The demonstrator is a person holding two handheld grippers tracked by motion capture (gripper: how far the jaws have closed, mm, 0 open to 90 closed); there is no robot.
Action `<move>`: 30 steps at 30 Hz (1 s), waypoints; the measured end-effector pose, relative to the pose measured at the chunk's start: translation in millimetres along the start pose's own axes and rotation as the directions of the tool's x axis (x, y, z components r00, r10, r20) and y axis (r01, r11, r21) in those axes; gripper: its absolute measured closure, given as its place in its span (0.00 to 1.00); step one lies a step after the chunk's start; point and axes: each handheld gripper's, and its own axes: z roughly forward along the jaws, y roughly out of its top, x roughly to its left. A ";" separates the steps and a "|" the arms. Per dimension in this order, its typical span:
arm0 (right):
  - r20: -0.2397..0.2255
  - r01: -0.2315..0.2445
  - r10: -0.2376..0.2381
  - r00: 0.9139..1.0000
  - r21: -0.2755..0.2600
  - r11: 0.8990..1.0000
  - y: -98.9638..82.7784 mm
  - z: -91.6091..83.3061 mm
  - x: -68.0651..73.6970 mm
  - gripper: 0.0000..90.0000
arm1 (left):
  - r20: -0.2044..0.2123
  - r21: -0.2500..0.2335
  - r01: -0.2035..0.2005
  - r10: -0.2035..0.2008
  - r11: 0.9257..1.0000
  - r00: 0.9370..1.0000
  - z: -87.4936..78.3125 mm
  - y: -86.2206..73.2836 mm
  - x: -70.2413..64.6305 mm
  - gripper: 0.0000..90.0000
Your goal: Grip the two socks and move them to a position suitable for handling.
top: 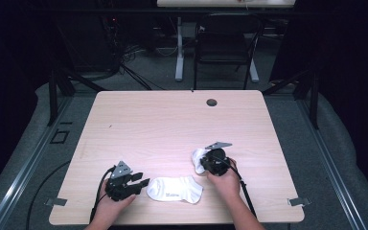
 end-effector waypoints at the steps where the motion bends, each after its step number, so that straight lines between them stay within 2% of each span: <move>1: -0.011 0.020 -0.020 1.000 0.002 1.000 3.2 3.8 5.8 0.92 | 0.000 0.003 0.001 -0.001 1.000 1.000 0.0 0.0 0.3 0.65; 4: -0.033 0.062 -0.062 0.998 0.014 0.998 11.8 12.9 20.6 0.92 | -0.003 -0.003 0.010 -0.010 1.000 1.000 0.5 -0.2 1.2 0.65; 7: -0.061 0.082 -0.081 0.995 0.007 0.997 18.8 22.7 34.6 0.92 | -0.005 -0.002 0.011 -0.011 1.000 1.000 0.0 0.0 3.4 0.65; 10: -0.088 0.119 -0.117 0.989 0.017 0.993 24.3 29.1 47.4 0.92 | -0.005 0.000 0.009 -0.009 1.000 1.000 -1.1 0.3 5.0 0.65; 13: -0.115 0.157 -0.154 0.981 0.021 0.987 29.2 35.4 62.7 0.92 | -0.008 -0.005 0.012 -0.012 1.000 1.000 -1.7 0.3 6.1 0.65; 14: -0.123 0.156 -0.153 0.981 0.013 0.988 30.0 37.5 67.4 0.92 | -0.008 -0.004 0.011 -0.011 1.000 1.000 -1.9 0.4 6.4 0.65; 16: -0.130 0.185 -0.181 0.975 0.020 0.983 32.3 39.7 73.8 0.92 | -0.010 -0.004 0.008 -0.008 1.000 1.000 -2.3 0.6 7.3 0.65; 17: -0.133 0.216 -0.209 0.969 0.034 0.976 33.6 39.8 75.2 0.92 | -0.012 -0.005 0.009 -0.010 1.000 1.000 -2.4 0.6 7.6 0.65; 20: -0.138 0.224 -0.218 0.966 0.032 0.974 34.5 41.6 80.9 0.91 | -0.020 -0.006 0.011 -0.011 1.000 1.000 -2.1 0.4 9.5 0.65; 24: -0.139 0.214 -0.209 0.968 0.021 0.977 35.4 41.3 82.1 0.90 | -0.021 -0.009 0.021 -0.021 1.000 1.000 -2.1 0.1 11.3 0.65; 30: -0.150 0.173 -0.175 0.973 -0.026 0.985 40.4 27.9 81.9 0.85 | -0.033 -0.012 0.026 -0.026 1.000 0.999 -2.7 0.5 12.4 0.64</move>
